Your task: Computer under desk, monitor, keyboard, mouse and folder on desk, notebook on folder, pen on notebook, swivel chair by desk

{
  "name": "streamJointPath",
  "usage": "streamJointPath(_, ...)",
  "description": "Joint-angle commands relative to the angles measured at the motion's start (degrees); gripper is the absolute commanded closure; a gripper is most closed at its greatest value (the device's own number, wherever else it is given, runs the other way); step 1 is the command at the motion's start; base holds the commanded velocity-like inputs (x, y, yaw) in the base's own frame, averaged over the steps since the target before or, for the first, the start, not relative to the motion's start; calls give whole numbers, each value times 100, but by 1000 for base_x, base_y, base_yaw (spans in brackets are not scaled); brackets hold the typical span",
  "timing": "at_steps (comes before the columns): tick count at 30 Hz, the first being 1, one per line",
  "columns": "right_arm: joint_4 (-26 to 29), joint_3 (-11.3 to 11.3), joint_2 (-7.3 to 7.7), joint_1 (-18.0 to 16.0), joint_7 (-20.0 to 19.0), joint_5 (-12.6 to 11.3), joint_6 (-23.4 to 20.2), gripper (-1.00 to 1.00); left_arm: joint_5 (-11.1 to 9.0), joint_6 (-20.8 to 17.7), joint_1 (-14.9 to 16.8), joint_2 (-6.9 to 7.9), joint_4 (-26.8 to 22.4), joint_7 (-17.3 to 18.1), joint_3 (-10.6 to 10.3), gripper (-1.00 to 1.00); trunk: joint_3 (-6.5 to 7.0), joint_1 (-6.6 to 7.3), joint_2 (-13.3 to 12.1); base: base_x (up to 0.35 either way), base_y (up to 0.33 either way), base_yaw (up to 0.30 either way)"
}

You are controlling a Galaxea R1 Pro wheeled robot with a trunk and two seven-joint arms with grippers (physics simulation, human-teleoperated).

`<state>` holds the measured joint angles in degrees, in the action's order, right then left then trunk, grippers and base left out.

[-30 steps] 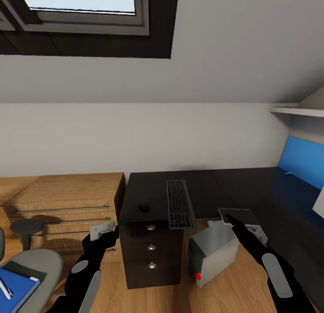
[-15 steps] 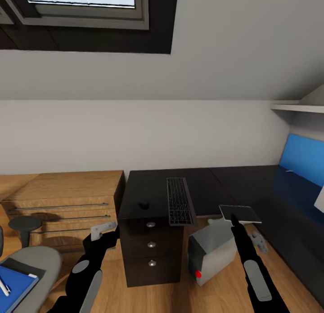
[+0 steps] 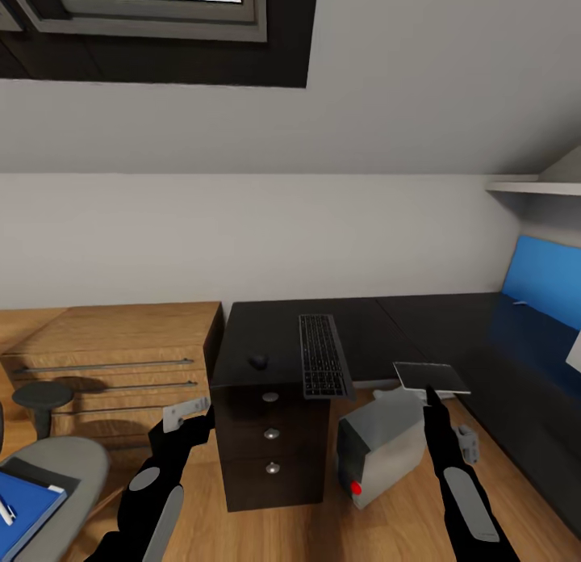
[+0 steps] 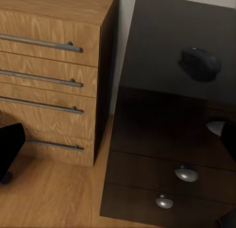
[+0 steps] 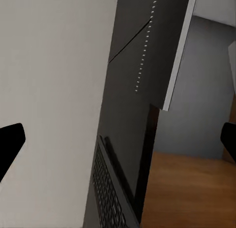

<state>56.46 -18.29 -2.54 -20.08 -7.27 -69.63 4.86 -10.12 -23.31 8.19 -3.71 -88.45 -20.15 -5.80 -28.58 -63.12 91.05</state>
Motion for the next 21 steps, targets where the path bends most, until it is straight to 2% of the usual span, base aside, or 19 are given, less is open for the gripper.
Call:
streamJointPath(1,-3,-10,-3,-4,-36,-75,4,-100,-60,-16,3,2,-7,-51,-9,-100,-25,-22,45,0,0,0)
streamJointPath(14,0,-18,9,-4,-47,-182,-53,-100,-60,-16,1,2,-5,-51,-9,-100,-258,-308,566,0,0,0)
streamJointPath(21,5,-17,58,-4,-40,-190,-64,-100,-60,-16,0,2,-7,-51,-9,-100,-258,-308,566,0,0,0)
